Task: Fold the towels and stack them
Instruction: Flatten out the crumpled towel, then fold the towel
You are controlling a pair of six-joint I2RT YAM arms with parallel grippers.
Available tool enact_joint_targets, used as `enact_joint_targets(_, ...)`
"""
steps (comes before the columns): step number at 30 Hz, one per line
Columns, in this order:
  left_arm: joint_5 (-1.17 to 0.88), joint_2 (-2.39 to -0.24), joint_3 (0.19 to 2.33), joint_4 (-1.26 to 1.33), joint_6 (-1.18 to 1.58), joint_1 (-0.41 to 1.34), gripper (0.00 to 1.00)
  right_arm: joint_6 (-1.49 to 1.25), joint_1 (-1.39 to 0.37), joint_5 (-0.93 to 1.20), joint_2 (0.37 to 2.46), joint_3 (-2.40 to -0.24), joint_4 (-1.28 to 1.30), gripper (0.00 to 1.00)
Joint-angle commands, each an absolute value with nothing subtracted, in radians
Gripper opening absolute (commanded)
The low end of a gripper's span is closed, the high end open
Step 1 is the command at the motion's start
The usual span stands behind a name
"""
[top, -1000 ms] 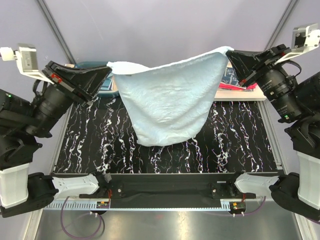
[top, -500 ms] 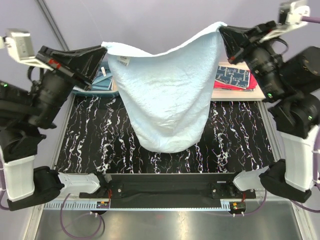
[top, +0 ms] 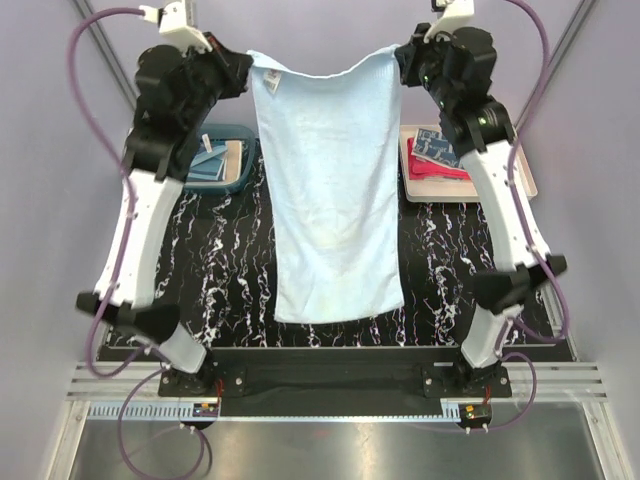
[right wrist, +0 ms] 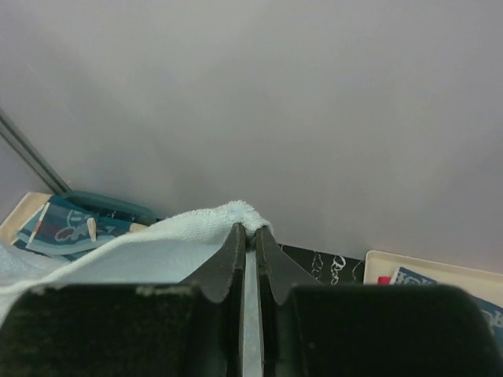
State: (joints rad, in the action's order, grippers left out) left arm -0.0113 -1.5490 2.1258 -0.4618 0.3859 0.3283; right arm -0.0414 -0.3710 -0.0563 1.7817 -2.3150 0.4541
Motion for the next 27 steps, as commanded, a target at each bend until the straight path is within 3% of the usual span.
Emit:
enact_joint_targets(1, -0.167, -1.658, 2.181, -0.313, 0.468, 0.247, 0.0, -0.118, -0.325, 0.072, 1.917, -2.428, 0.361, 0.0)
enact_joint_targets(9, -0.276, -1.874, 2.247, -0.183, 0.544, 0.112, 0.0, -0.184, -0.256, 0.126, 2.195, -2.663, 0.312, 0.0)
enact_joint_targets(13, -0.305, -1.908, 2.188, -0.143, 0.561, 0.092, 0.0, -0.212, -0.238, 0.136, 2.223, -2.576, 0.25, 0.0)
enact_joint_targets(27, -0.313, -1.818, 1.614, 0.043, 0.652, 0.094, 0.0, -0.29, -0.227, 0.195, 2.159, -2.17, 0.288, 0.0)
